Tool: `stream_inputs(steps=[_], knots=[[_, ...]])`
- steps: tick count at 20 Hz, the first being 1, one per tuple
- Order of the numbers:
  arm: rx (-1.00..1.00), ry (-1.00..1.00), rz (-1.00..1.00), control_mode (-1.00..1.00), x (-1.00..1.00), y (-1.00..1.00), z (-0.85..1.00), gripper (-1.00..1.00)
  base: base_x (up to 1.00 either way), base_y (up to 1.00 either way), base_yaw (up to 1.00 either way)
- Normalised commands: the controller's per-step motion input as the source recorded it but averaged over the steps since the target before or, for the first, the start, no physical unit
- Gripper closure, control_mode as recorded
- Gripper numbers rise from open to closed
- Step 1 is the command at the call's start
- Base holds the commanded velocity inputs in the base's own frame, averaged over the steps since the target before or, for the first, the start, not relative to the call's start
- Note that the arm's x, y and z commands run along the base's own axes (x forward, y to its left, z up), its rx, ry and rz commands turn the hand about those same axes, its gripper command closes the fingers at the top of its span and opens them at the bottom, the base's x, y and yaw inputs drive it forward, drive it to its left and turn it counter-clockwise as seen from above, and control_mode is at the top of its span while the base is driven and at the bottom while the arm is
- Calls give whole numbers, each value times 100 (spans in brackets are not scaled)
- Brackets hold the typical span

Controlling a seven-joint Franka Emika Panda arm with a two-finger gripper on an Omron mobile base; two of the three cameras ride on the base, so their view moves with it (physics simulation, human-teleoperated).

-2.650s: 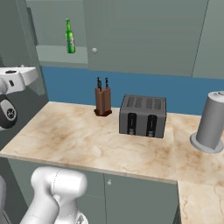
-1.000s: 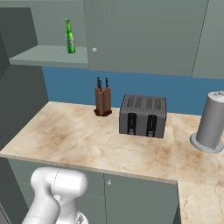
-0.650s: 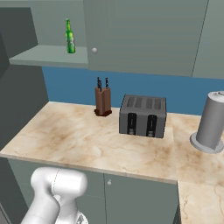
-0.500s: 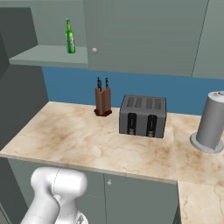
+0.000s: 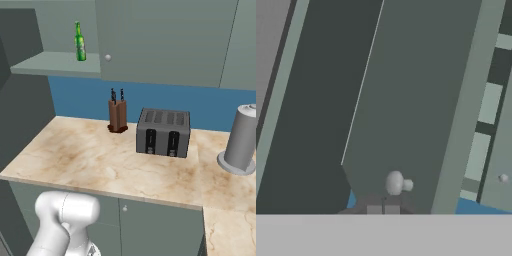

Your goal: Get the candle and the beer from the cabinet and move them to the dining counter.

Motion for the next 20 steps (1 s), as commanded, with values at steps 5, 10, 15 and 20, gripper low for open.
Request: stream_inputs(steps=[5,10,15,20], knots=[[0,0,3,-100,-46,-75,25,100,0,0,0],[0,0,11,-100,-25,-97,9,100,0,0,0],[0,0,21,-100,-22,-100,0,100,0,0,0],[0,0,35,-100,0,-76,0,100,0,0,0]])
